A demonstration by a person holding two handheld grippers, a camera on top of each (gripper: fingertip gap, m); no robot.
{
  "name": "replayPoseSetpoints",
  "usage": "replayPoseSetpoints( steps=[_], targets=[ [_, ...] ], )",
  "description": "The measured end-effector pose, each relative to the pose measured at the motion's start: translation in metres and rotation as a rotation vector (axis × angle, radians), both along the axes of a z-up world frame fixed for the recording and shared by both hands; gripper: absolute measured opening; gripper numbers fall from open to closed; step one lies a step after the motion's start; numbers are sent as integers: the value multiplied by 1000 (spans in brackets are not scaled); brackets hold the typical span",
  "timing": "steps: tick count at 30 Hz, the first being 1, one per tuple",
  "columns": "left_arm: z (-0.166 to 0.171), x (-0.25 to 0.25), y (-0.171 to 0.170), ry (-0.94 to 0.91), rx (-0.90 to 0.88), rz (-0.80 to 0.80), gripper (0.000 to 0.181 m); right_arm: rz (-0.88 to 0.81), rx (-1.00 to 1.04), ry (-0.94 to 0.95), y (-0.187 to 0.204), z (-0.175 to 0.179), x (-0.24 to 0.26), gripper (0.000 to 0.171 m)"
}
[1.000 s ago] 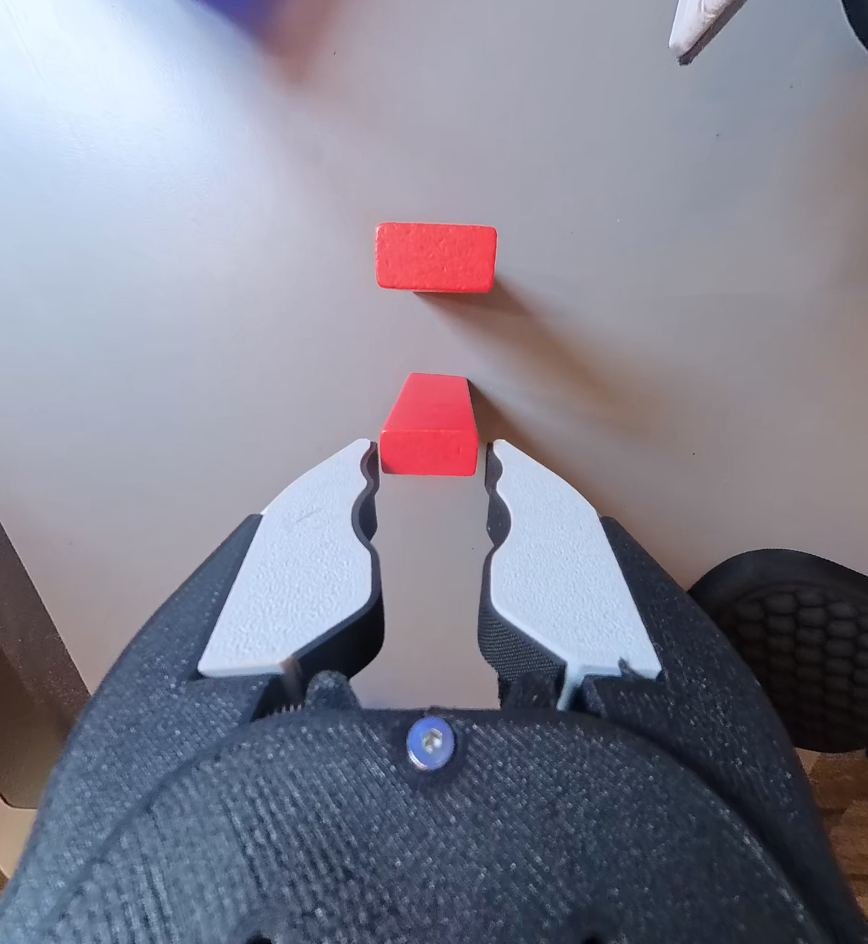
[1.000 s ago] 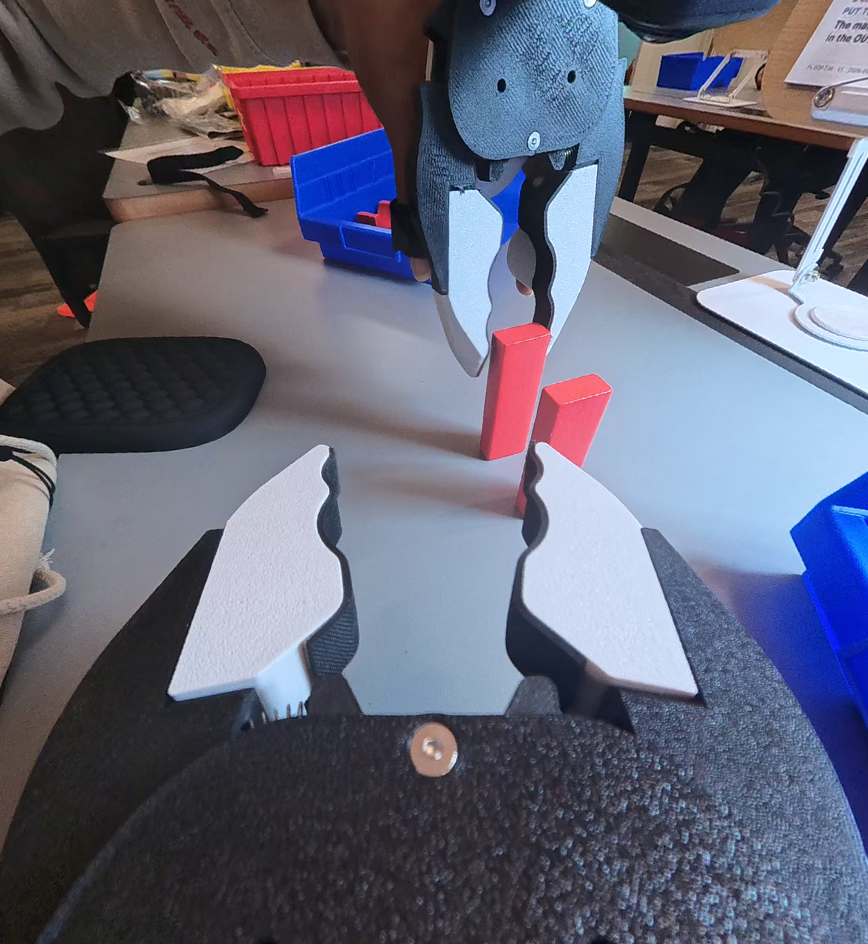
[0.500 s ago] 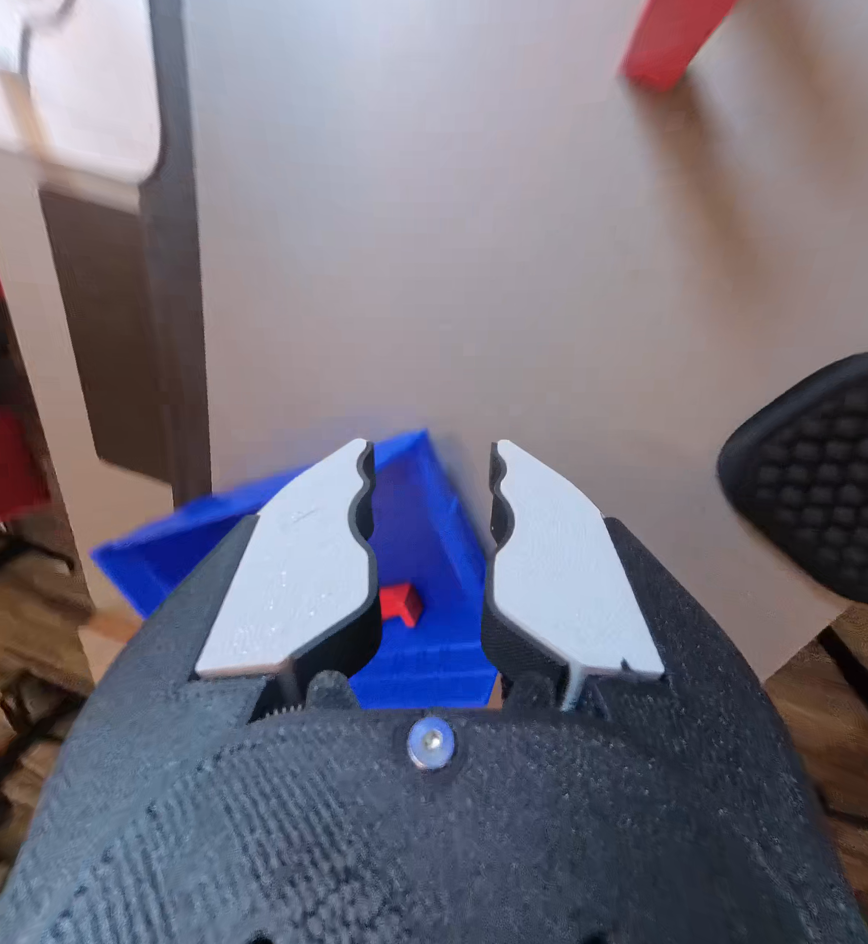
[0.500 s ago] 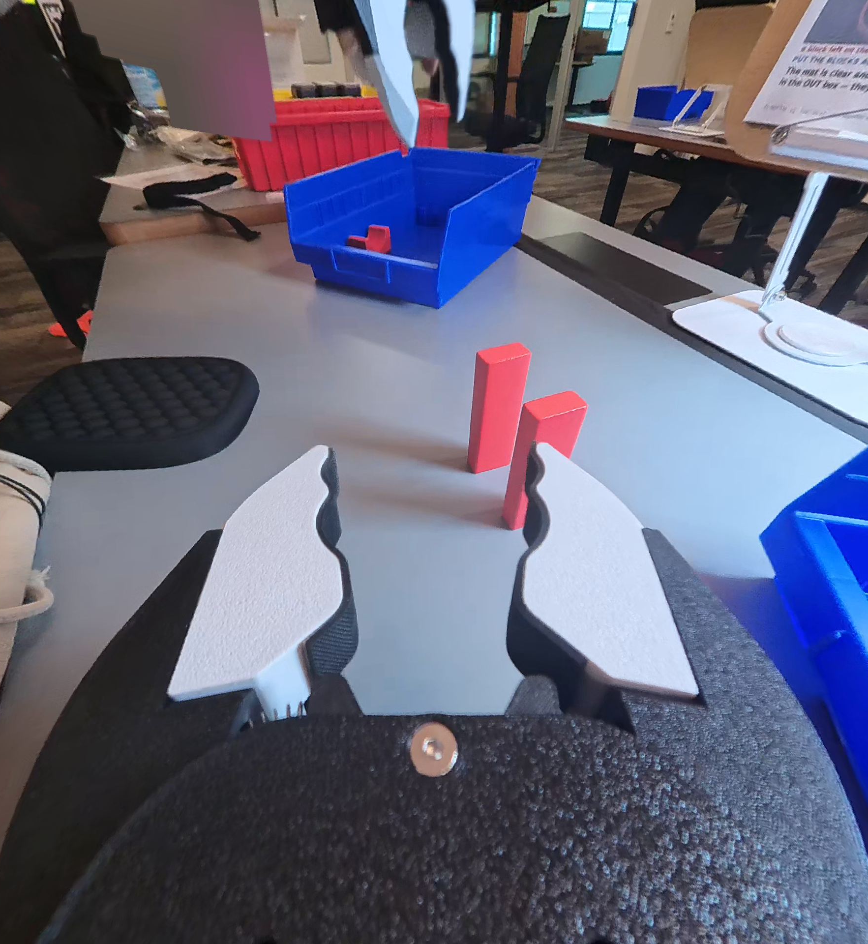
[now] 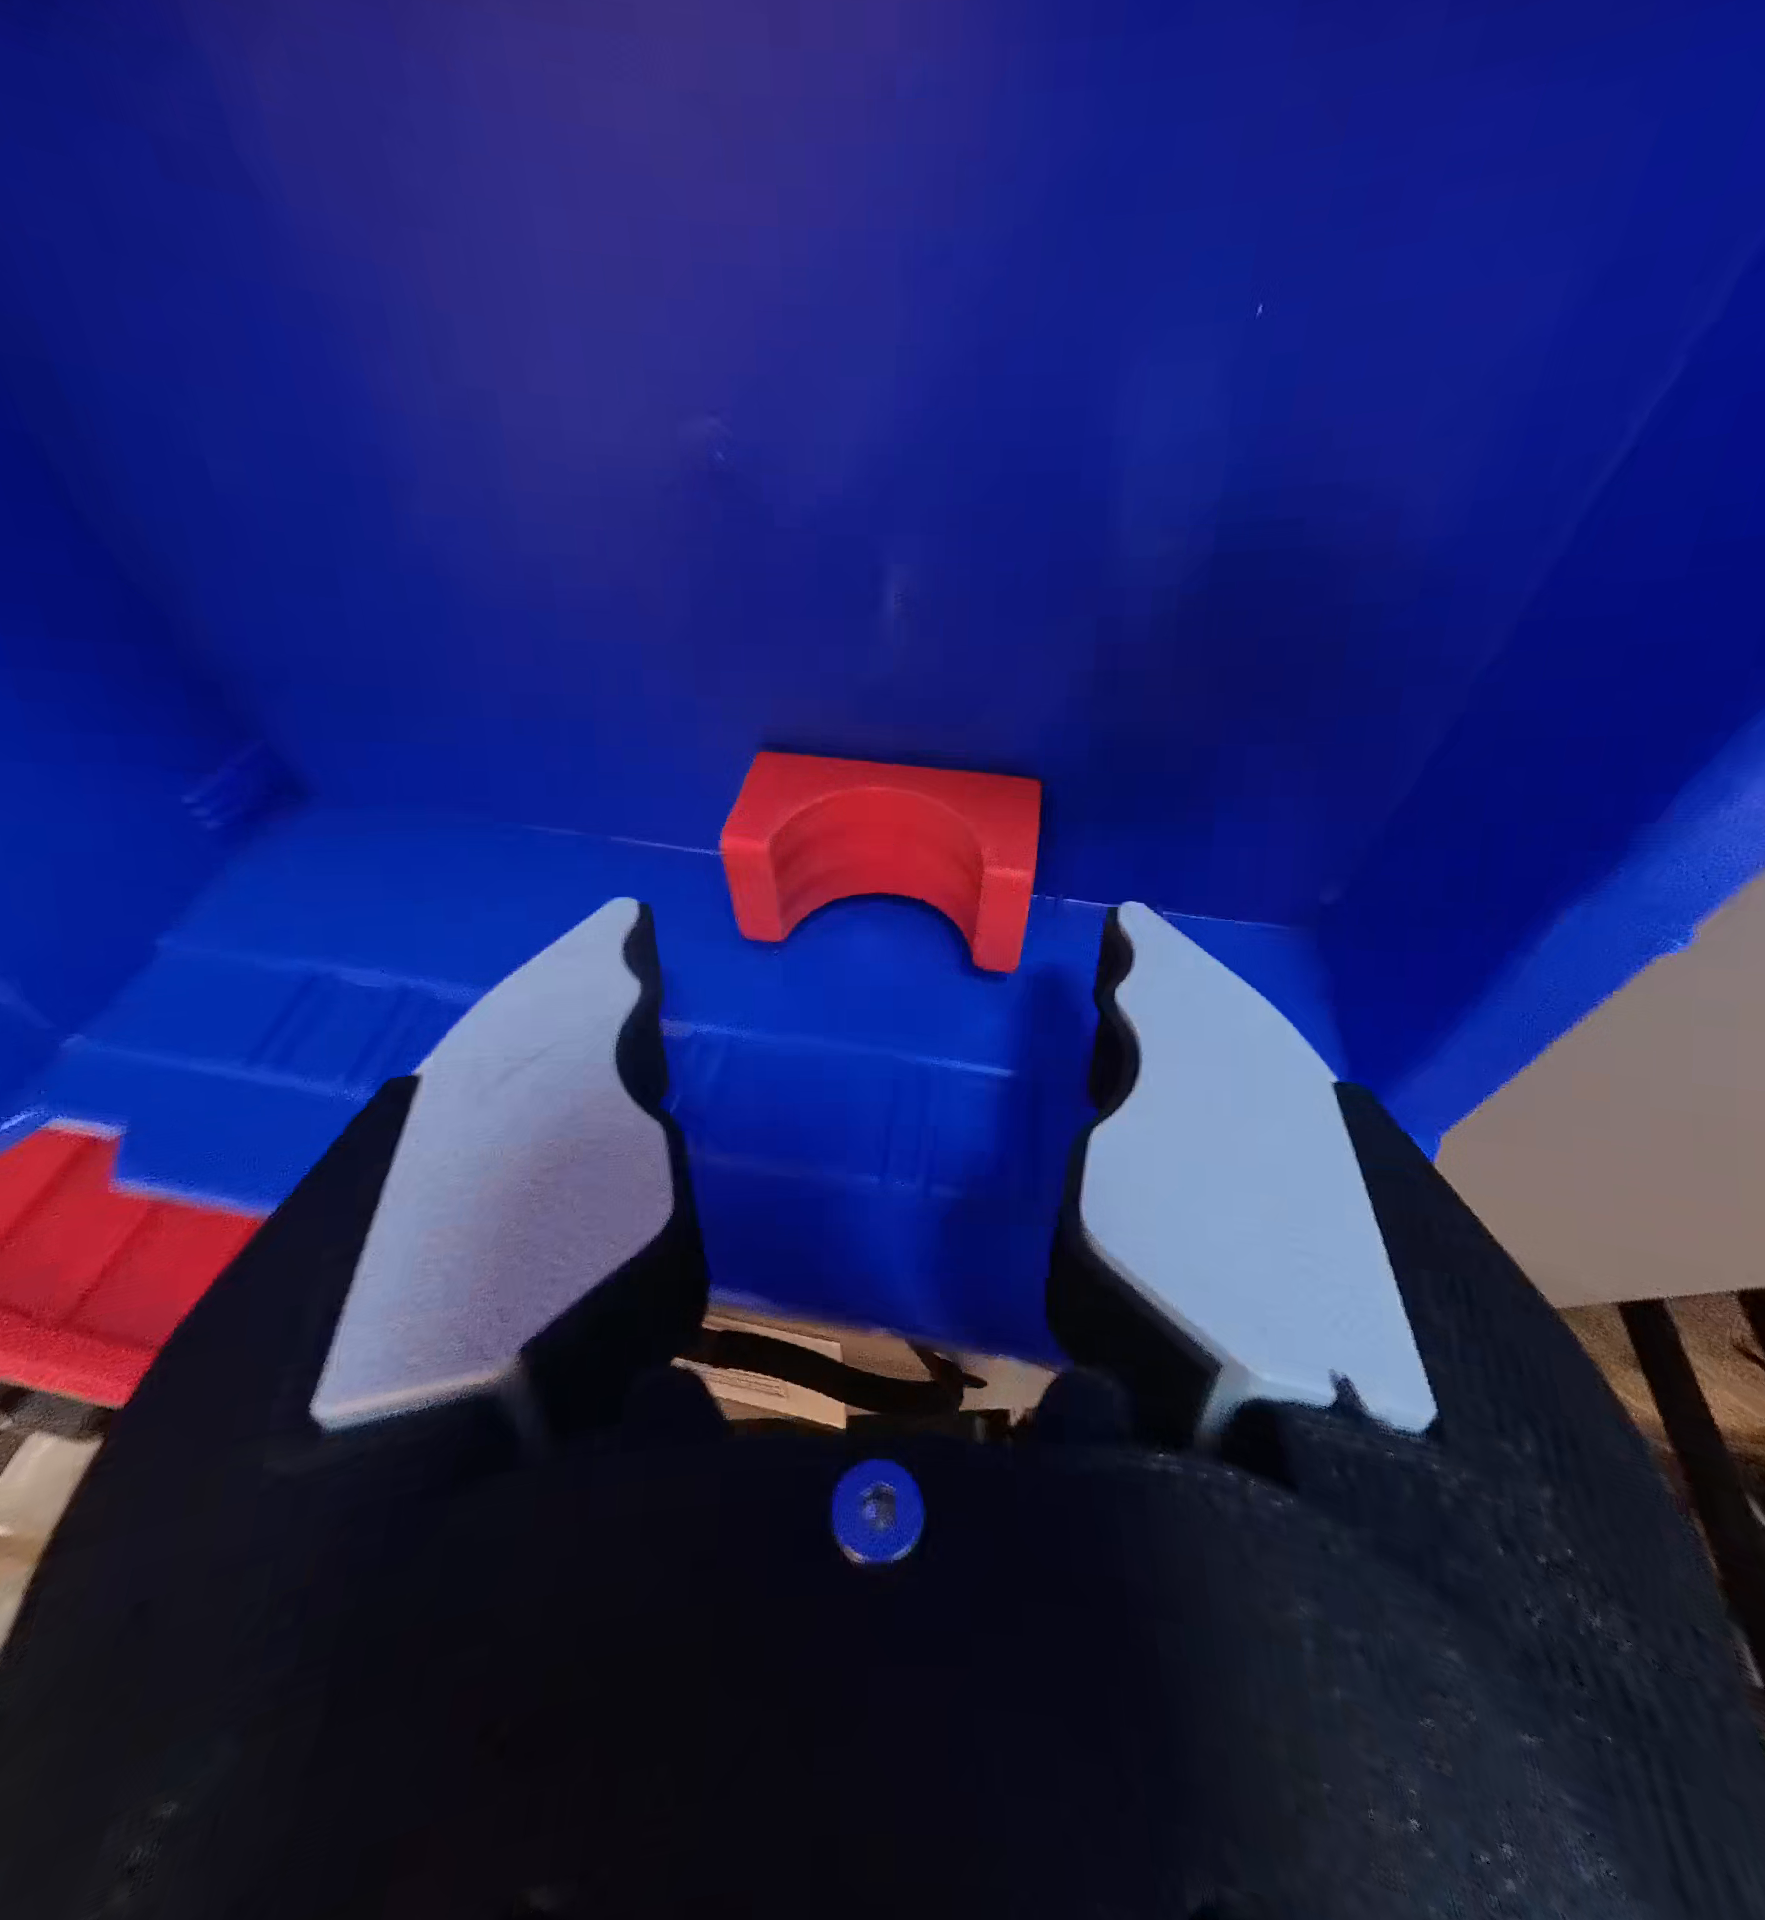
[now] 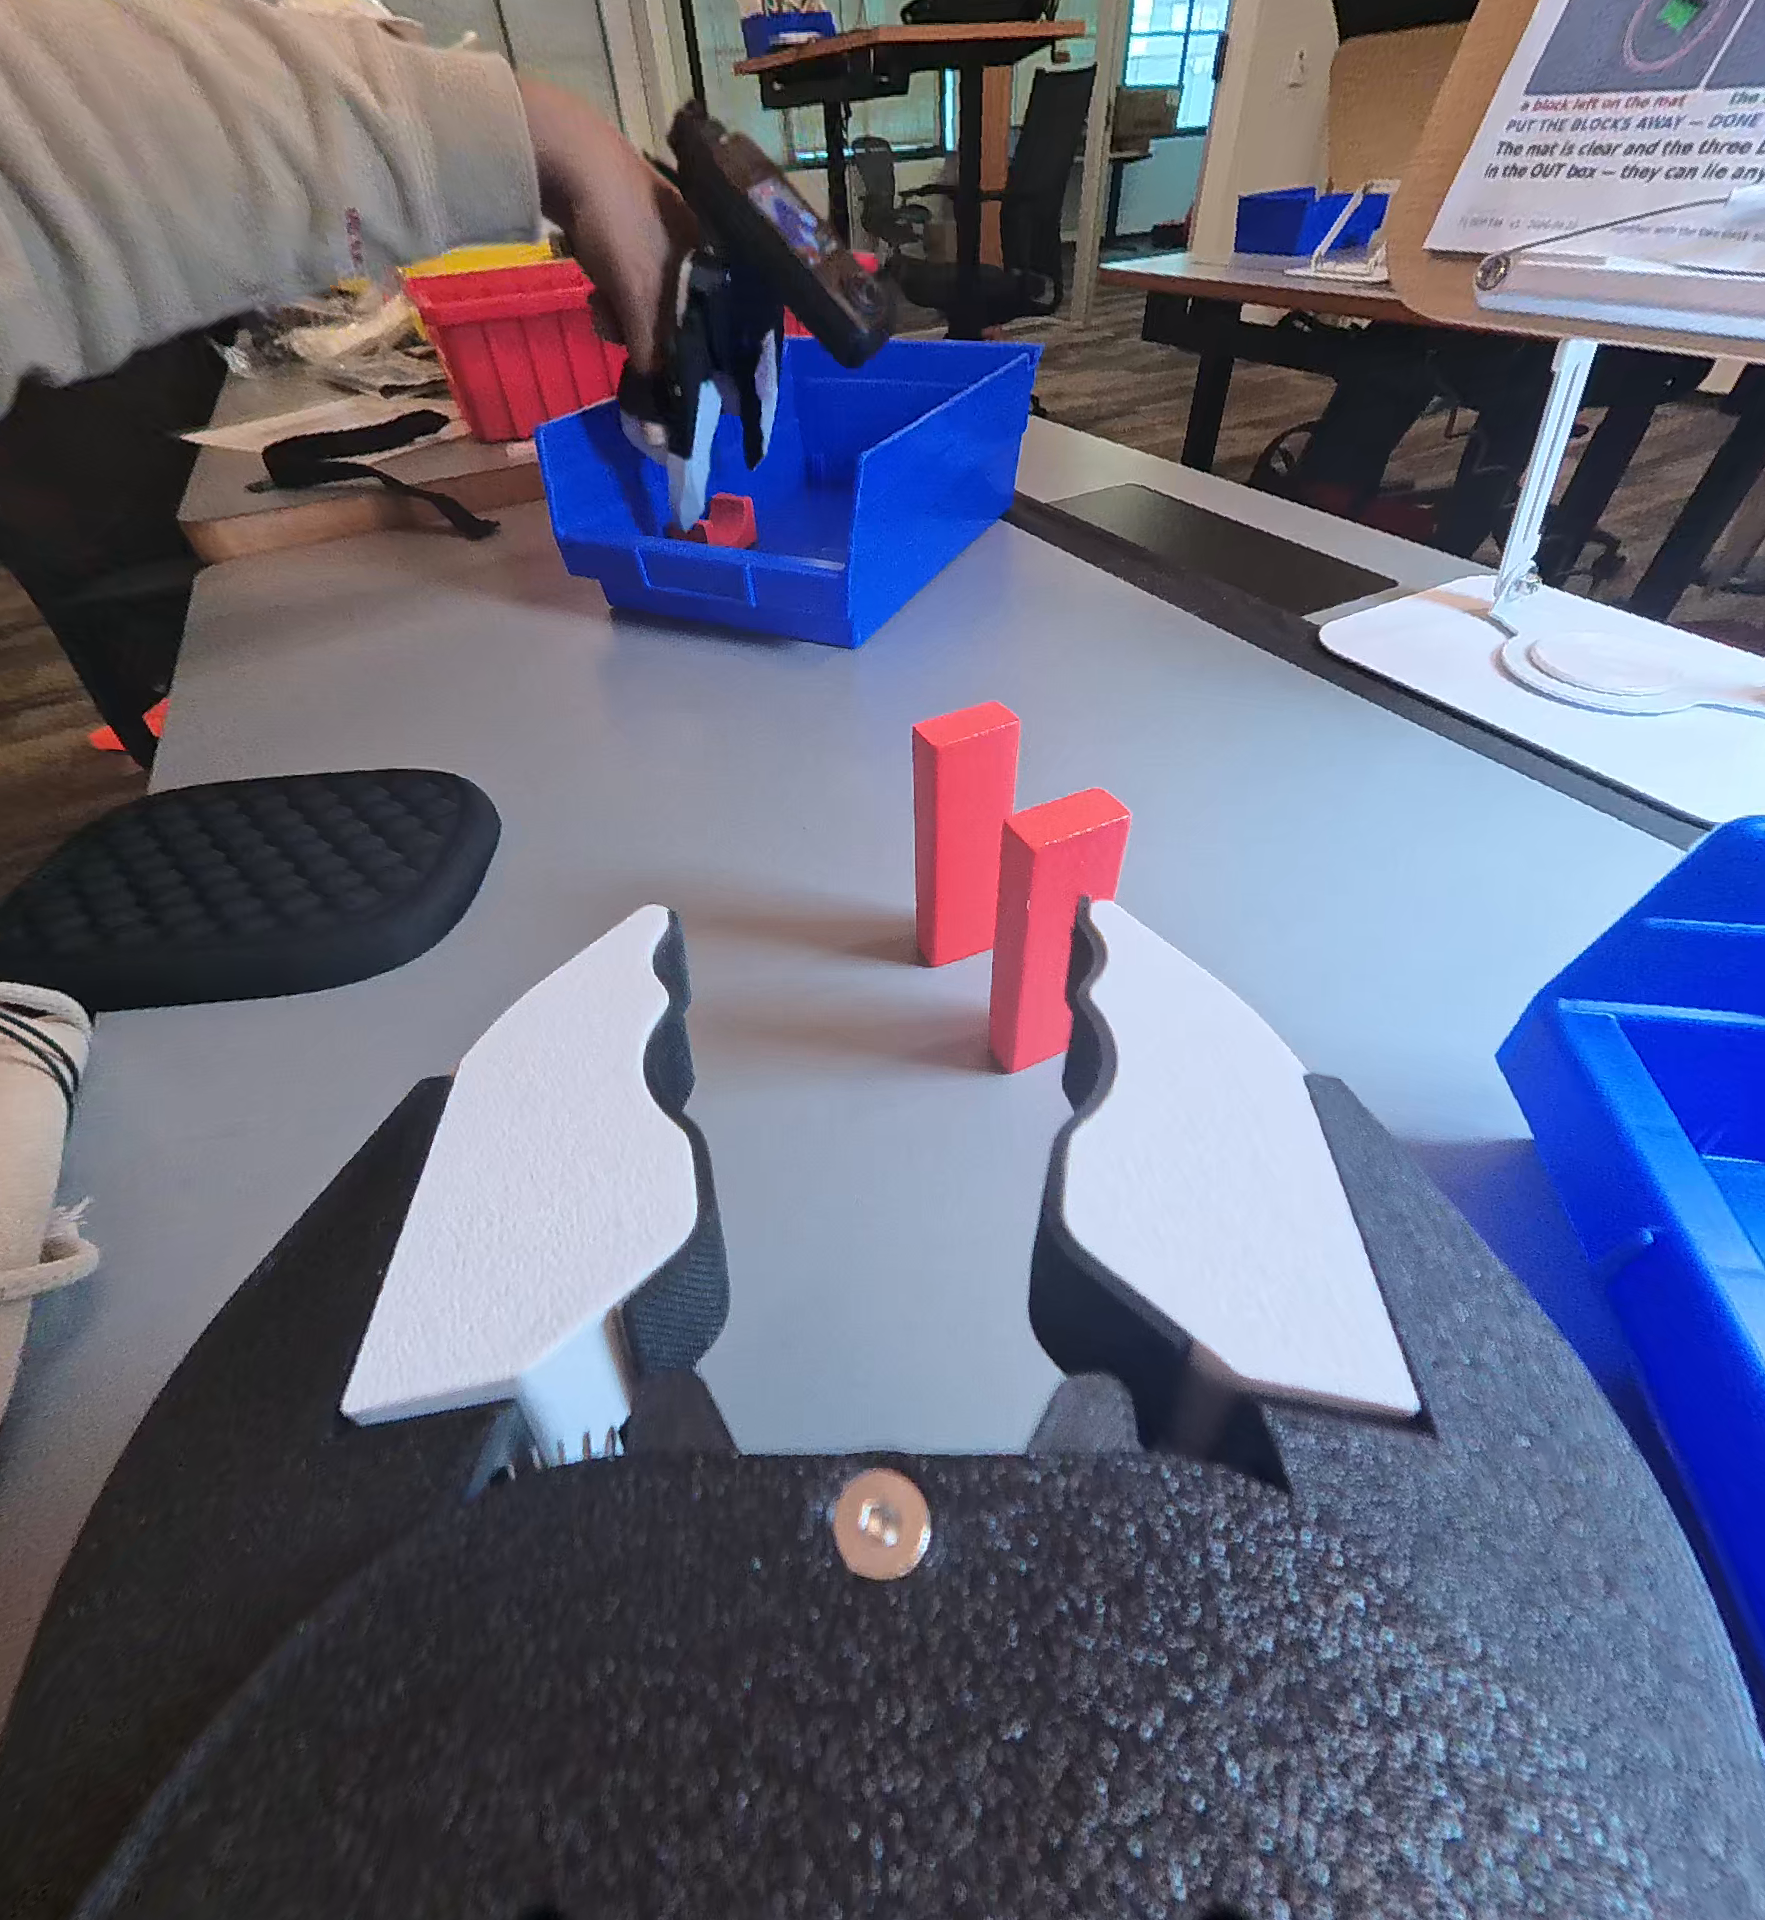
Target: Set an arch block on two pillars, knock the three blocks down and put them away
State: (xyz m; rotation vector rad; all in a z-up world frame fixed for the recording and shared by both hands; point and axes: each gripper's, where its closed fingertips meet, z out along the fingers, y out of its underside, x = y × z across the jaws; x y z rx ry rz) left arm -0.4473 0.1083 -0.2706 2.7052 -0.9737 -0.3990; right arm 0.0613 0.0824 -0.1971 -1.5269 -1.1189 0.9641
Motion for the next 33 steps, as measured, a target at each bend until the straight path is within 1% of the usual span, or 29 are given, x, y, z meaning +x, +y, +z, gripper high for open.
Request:
replayPoseSetpoints(
  steps=[1,2,3,4,6,8,11,13,15,17,19,22,23,25,27,30,32,33],
  targets=[
    [-8,-2,-4,-8,-34,14,88,-2,-2,-1,1,-1,0,70],
    [-15,-7,-6,2,-59,18,89,-3,-4,-1,1,-1,1,70],
    [-22,-14,-7,36,-75,17,86,-3,-6,-1,1,-1,1,70],
    [-27,-21,-9,69,-100,12,75,-3,-8,-2,1,-2,1,70],
    [-28,-20,-9,81,-116,-31,73,-3,-7,-5,1,-3,0,70],
    [-20,-2,-1,3,-52,-100,72,-2,-4,-8,1,-3,0,70],
    [17,45,24,-192,187,-210,72,6,-1,-3,-1,-2,-1,70],
    [53,90,38,-335,417,-313,71,16,5,-1,-5,-1,-4,70],
    [92,139,42,-424,668,-443,72,40,-5,10,-11,1,-9,69],
    [124,191,32,-502,911,-556,72,83,-38,41,-20,6,-17,70],
    [148,238,12,-565,1139,-649,72,135,-80,73,-31,11,-27,70],
    [168,289,-22,-555,1435,-795,71,224,-176,152,-46,29,-42,69],
    [170,305,-35,-578,1504,-830,71,246,-208,182,-48,36,-47,69],
    [170,334,-56,-660,1599,-870,71,278,-259,237,-51,51,-57,67],
    [164,358,-69,-697,1646,-912,71,296,-281,263,-52,62,-69,66],
    [150,386,-74,-767,1644,-933,71,305,-302,251,-52,67,-89,66],
    [141,396,-72,-761,1647,-950,71,297,-336,226,-50,62,-99,65],
    [136,400,-71,-770,1636,-954,71,299,-361,218,-49,59,-103,61]
  ],
)
